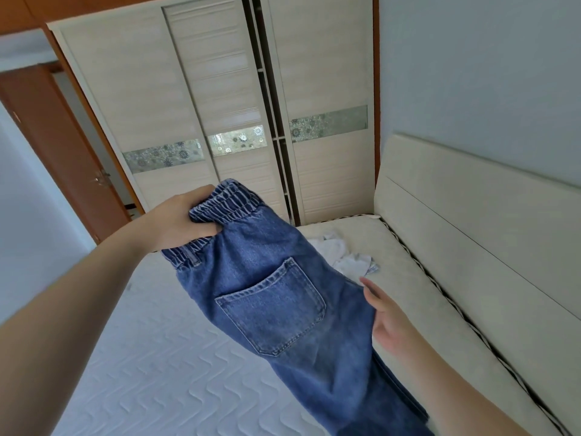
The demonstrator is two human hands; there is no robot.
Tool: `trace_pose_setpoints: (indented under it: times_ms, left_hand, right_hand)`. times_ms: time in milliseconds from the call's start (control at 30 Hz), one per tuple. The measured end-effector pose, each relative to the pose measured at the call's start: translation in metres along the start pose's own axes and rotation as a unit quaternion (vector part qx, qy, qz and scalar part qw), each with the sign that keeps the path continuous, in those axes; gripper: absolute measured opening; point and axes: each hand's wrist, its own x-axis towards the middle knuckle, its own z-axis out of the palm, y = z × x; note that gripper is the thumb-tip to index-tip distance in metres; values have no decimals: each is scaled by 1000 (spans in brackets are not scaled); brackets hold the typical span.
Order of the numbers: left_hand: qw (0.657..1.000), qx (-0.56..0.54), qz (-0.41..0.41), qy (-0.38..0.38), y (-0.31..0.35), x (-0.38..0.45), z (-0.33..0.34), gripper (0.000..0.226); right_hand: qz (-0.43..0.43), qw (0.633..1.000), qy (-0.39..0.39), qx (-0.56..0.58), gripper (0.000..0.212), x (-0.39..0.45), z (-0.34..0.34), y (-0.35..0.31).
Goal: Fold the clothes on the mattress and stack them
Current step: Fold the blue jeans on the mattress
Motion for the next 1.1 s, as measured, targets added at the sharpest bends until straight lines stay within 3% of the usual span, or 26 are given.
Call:
trace_pose_setpoints:
  times_ms: [167, 333, 500, 833, 1100]
  left_hand:
    - [996, -74, -37, 10, -23, -9, -8, 60]
    - [977, -194, -74, 53, -30, -7, -2, 47]
    - [961, -259, -50, 82, -10, 2, 16, 39]
    - [930, -364, -28, 37, 71, 23, 70, 42]
    - [867, -478, -145, 2, 47, -9, 158, 68]
  right_hand:
    - [-71, 992, 1, -105, 34, -1, -3, -55]
    - [-211, 954, 34, -209, 21, -6, 9, -129]
    - [-297, 923, 43, -239, 17, -24, -4, -191]
    - [-334, 895, 118, -271, 19, -75, -66, -264]
    - [-285, 882, 119, -355, 15, -80, -91, -252]
